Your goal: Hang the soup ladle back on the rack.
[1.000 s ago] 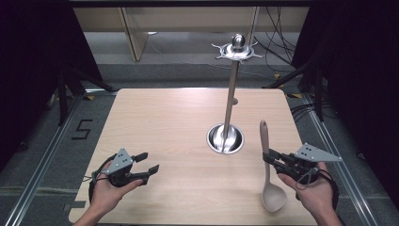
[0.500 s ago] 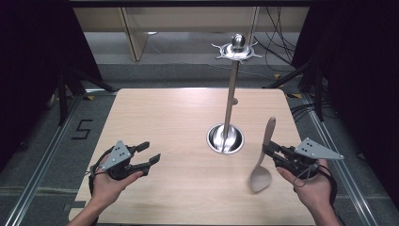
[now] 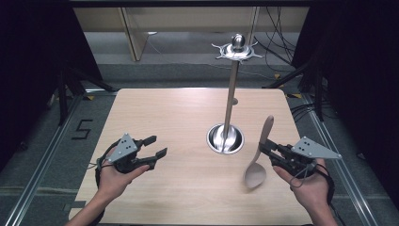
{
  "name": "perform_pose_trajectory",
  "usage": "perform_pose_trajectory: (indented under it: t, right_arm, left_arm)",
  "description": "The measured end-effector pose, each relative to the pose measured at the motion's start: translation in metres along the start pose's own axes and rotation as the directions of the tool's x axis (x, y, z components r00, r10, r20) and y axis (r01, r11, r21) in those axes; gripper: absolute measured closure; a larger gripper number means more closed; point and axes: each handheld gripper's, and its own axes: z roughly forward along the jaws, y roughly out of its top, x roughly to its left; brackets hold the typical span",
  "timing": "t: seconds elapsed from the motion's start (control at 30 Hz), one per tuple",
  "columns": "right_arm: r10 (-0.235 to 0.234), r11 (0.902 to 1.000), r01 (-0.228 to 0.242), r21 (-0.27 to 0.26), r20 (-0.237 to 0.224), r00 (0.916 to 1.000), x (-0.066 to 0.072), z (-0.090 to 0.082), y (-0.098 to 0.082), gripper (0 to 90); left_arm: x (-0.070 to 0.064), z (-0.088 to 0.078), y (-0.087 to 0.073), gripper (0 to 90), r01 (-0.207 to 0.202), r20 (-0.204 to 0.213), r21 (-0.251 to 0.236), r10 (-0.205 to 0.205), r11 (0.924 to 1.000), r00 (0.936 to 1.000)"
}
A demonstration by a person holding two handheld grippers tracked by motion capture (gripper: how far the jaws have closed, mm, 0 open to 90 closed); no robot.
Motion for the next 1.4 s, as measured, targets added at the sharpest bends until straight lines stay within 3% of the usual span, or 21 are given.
perform_pose_trajectory:
  t: [0.1, 0.13, 0.23, 0.33, 0.37, 0.53, 0.57, 0.6, 0.8, 0.93, 1.0, 1.03, 1.27, 1.4]
  right_arm:
    - [-0.002, 1.0, 0.002, -0.002, 0.005, 1.0, 0.0, 0.001, 0.0, 74.9]
    - [0.016, 0.9998, -0.016, 0.007, 0.005, 0.9999, 0.002, 0.001, -0.001, 74.9]
    - [-0.016, 0.9999, 0.016, 0.003, 0.011, 0.9998, 0.002, 0.003, 0.0, 74.9]
    - [-0.011, 0.9999, 0.011, 0.001, 0.019, 0.9997, 0.002, 0.004, 0.0, 74.9]
    - [0.021, 0.9998, -0.021, 0.007, 0.02, 0.9996, 0.005, 0.005, 0.0, 74.9]
    - [0.0, 1.0, -0.001, 0.008, 0.051, 0.9987, 0.01, 0.007, 0.003, 74.8]
    - [0.016, 0.9996, -0.017, 0.021, 0.054, 0.9984, 0.013, 0.007, 0.004, 74.8]
    - [-0.003, 0.9998, 0.002, 0.019, 0.053, 0.9986, 0.014, 0.008, 0.005, 74.9]
    - [0.002, 0.9998, -0.004, 0.017, 0.086, 0.9963, 0.024, 0.013, 0.005, 74.8]
    - [0.004, 0.9999, -0.005, 0.013, 0.083, 0.9965, 0.024, 0.015, 0.005, 74.8]
    - [0.037, 0.9989, -0.039, 0.025, 0.097, 0.9946, 0.026, 0.016, 0.005, 74.8]
    - [-0.005, 0.9998, 0.003, 0.018, 0.08, 0.9968, 0.021, 0.019, 0.004, 74.8]
    - [0.037, 0.9985, -0.041, 0.037, 0.103, 0.994, 0.025, 0.023, 0.004, 74.8]
    - [0.024, 0.999, -0.026, 0.035, 0.078, 0.9967, 0.023, 0.026, 0.006, 74.8]
  left_arm:
    - [-0.002, 0.001, 0.003, 38.8, 0.025, 0.012, 0.005, -0.025, 0.9997, 0.9996]
    - [-0.002, 0.002, 0.004, 38.8, 0.038, 0.019, -0.003, -0.038, 0.9993, 0.9991]
    - [-0.006, 0.008, 0.012, 38.9, 0.042, 0.036, -0.017, -0.042, 0.999, 0.9985]
    - [-0.009, 0.012, 0.018, 39.0, 0.039, 0.047, -0.018, -0.038, 0.9991, 0.9982]
    - [-0.01, 0.015, 0.022, 39.6, 0.041, 0.054, -0.021, -0.04, 0.9989, 0.9977]
    - [-0.015, 0.023, 0.046, 41.9, 0.04, 0.091, -0.045, -0.035, 0.9982, 0.9953]
    - [-0.017, 0.026, 0.05, 42.6, 0.043, 0.101, -0.051, -0.038, 0.9978, 0.9942]
    - [-0.02, 0.029, 0.054, 43.1, 0.045, 0.111, -0.051, -0.039, 0.9977, 0.9931]
    - [-0.042, 0.052, 0.079, 47.5, 0.03, 0.17, -0.061, -0.019, 0.9977, 0.9853]
    - [-0.056, 0.065, 0.088, 49.0, 0.046, 0.2, -0.079, -0.03, 0.9958, 0.9794]
    - [-0.063, 0.074, 0.09, 49.7, 0.036, 0.215, -0.076, -0.019, 0.9964, 0.9764]
    - [-0.066, 0.078, 0.091, 50.1, 0.031, 0.223, -0.074, -0.014, 0.9968, 0.9747]
    - [-0.084, 0.101, 0.103, 51.7, 0.031, 0.258, -0.072, -0.011, 0.9969, 0.9661]
    - [-0.094, 0.108, 0.11, 53.2, 0.029, 0.273, -0.07, -0.008, 0.9971, 0.9619]
